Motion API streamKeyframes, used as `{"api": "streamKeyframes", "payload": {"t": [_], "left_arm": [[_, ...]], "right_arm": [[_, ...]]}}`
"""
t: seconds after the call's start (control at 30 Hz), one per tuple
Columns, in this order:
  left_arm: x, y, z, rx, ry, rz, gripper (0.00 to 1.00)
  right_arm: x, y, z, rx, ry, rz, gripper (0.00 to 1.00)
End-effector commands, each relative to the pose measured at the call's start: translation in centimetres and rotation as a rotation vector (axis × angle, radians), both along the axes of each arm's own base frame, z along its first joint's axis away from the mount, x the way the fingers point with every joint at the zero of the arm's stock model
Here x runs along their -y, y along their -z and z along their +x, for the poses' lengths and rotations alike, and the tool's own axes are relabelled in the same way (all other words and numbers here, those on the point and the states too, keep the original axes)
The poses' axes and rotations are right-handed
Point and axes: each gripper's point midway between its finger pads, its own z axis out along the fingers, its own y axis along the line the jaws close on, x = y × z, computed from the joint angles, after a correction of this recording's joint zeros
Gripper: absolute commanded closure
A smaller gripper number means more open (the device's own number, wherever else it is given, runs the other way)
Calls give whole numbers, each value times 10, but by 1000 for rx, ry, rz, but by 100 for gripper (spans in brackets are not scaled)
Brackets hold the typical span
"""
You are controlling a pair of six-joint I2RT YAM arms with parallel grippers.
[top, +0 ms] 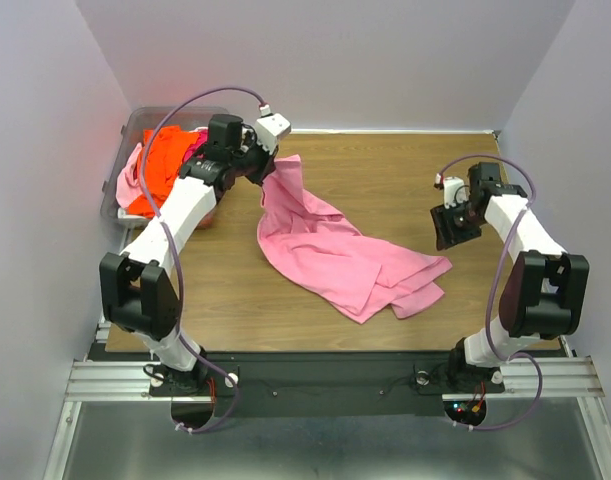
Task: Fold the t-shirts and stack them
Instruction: Move the tshirt to the center of the board
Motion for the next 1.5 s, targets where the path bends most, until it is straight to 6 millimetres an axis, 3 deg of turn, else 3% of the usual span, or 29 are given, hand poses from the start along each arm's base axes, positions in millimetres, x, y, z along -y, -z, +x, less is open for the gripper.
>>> {"api": "streamKeyframes", "payload": {"t": [0.0,0.33,0.6,0.67,0.9,1.03,1.27,1.4,1.47], "left_arm": [[7,-11,7,-4,29,-36,100],[2,13,22,-65,3,-38,100],[-2,22,26,-82,-8,-27,100],[-4,21,26,-83,-10,-27,100],[-5,21,26,-86,-3,-28,100],[-5,21,24,-91,5,-29,100],[-5,22,25,-95,7,-32,100],[-6,24,26,-100,3,-35,100],[-7,25,28,-103,-3,-39,100]], "right_arm": [[-16,15,-13,-63,-30,91,40],[-23,53,-9,-157,10,149,37],[-18,76,-20,-220,8,121,37],[-12,73,-14,-188,26,89,36],[5,28,1,-35,60,-1,38],[15,25,-5,-22,53,-41,38],[14,65,-19,-153,51,-28,37],[11,78,-23,-182,41,-12,37],[10,84,-29,-201,30,-9,44]]}}
